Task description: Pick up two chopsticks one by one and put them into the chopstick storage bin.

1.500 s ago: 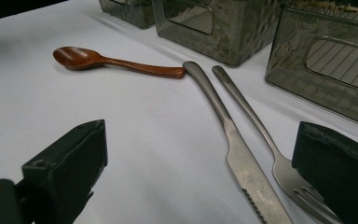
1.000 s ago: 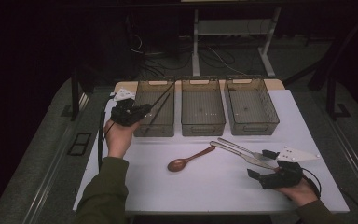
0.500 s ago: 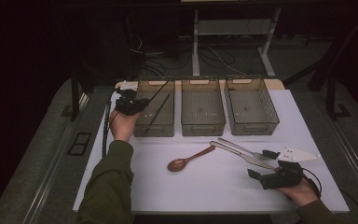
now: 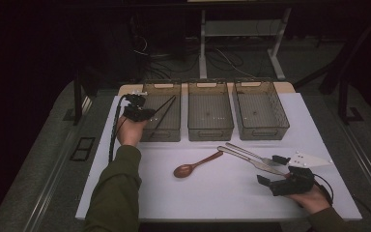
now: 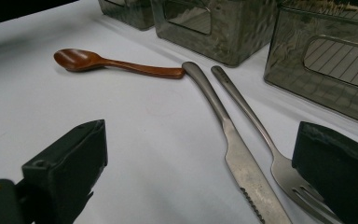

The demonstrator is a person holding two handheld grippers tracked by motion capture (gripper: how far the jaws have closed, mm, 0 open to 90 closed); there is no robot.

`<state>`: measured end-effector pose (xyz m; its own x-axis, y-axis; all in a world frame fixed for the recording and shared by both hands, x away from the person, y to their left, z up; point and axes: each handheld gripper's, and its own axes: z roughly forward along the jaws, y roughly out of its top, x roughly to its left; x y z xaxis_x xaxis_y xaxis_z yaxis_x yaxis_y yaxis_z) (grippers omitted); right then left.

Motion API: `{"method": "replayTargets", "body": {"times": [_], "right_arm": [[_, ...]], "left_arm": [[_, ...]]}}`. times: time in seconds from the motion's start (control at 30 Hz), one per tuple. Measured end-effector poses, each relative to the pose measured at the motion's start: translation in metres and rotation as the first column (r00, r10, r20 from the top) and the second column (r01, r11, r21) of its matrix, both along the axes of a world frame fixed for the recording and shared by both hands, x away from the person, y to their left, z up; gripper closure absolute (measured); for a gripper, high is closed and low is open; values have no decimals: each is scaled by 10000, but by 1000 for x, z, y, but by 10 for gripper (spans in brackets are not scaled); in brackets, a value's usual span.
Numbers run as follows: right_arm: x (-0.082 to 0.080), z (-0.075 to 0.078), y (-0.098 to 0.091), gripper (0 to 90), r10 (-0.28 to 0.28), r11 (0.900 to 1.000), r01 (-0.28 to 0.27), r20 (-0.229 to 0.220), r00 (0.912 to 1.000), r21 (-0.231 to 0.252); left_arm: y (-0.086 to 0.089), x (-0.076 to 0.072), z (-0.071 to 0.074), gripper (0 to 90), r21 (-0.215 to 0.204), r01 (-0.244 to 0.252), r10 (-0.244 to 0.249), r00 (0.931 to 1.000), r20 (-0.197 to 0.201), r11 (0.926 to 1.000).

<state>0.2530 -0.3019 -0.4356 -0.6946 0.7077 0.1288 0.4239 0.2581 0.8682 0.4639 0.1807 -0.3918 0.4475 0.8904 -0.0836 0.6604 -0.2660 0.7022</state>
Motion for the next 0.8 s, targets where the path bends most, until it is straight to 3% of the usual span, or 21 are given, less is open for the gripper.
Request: {"method": "replayTargets", "body": {"times": [0.27,0.5,0.67,0.8], "right_arm": [[0,0,0,26,-3,10000,3,6,10000,6],[0,0,0,25,2,10000,-2,5,10000,6],[1,0,1,25,-44,10000,43,21,10000,41],[2,0,2,25,-11,10000,11,-29,10000,-2]], "left_arm": [[0,0,1,833,-168,22,-22,10000,34,9999],[-1,-4,8,739,-453,45,-28,9993,384,9990],[-3,-12,16,657,-577,536,-498,9966,656,9969],[-7,-20,23,591,-564,1191,-1143,9901,811,9913]]}}
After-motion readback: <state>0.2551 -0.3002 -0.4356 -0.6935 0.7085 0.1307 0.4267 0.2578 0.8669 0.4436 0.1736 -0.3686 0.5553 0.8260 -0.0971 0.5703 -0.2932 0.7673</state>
